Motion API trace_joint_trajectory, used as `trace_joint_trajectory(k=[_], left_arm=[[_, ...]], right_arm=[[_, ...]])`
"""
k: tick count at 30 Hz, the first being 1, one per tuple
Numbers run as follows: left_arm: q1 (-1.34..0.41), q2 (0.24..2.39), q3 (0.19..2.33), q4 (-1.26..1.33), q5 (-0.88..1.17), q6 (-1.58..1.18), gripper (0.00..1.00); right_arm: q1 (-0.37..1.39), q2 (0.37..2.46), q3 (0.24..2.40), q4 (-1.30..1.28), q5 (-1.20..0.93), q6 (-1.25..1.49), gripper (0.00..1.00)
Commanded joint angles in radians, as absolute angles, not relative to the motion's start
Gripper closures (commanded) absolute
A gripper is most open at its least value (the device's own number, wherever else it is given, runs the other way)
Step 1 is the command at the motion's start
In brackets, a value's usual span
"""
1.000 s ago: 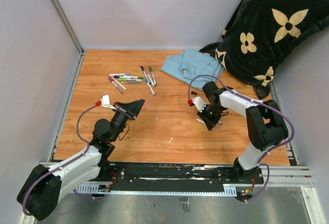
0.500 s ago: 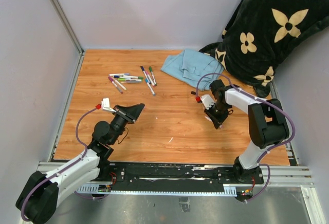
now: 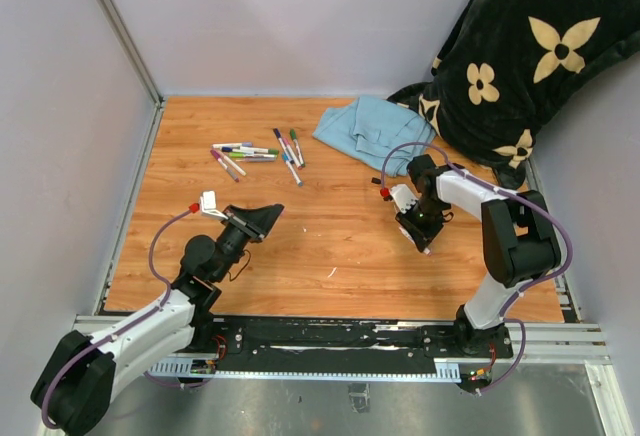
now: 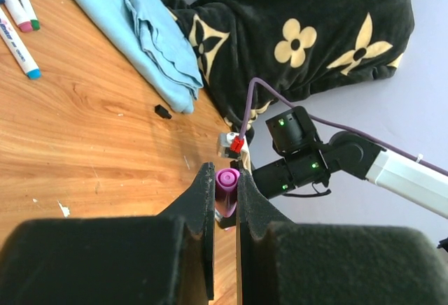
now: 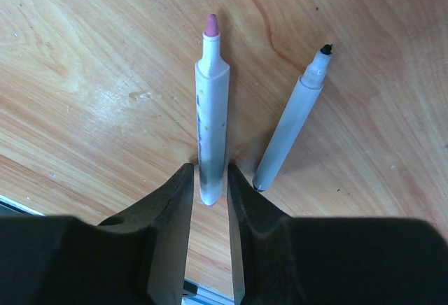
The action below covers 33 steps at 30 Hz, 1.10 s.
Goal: Open the pen caps
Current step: Place the pen at the center of the board, then place the pen cap at the center of the board.
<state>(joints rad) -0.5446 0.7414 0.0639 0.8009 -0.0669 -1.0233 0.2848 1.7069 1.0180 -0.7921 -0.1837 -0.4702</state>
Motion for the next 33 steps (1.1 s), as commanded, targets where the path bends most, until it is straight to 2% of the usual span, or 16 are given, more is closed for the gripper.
trace_joint_trajectory(k=[1, 15, 20, 33], left_arm=[[-0.537, 0.75, 0.051, 0.804, -0.046, -1.032, 1.0], [-0.545, 0.883, 0.092, 0.807, 0.066, -1.033, 1.0], [-0.599, 0.948, 0.123, 0.805, 0.035, -1.009, 1.0], [-0.81, 1.346, 0.338, 0.801, -0.092, -1.018, 1.0]], right_arm=[[0.276, 1.717, 1.032, -0.818, -0.191, -0.47, 0.73], [0.277, 1.646, 1.044, -0.822, -0.234, -0.485, 0.67], [0.277, 1.615, 1.048, -0.822, -0.248, -0.493, 0.65], [0.276, 1.53, 1.053, -0.823, -0.317, -0.518, 0.61]])
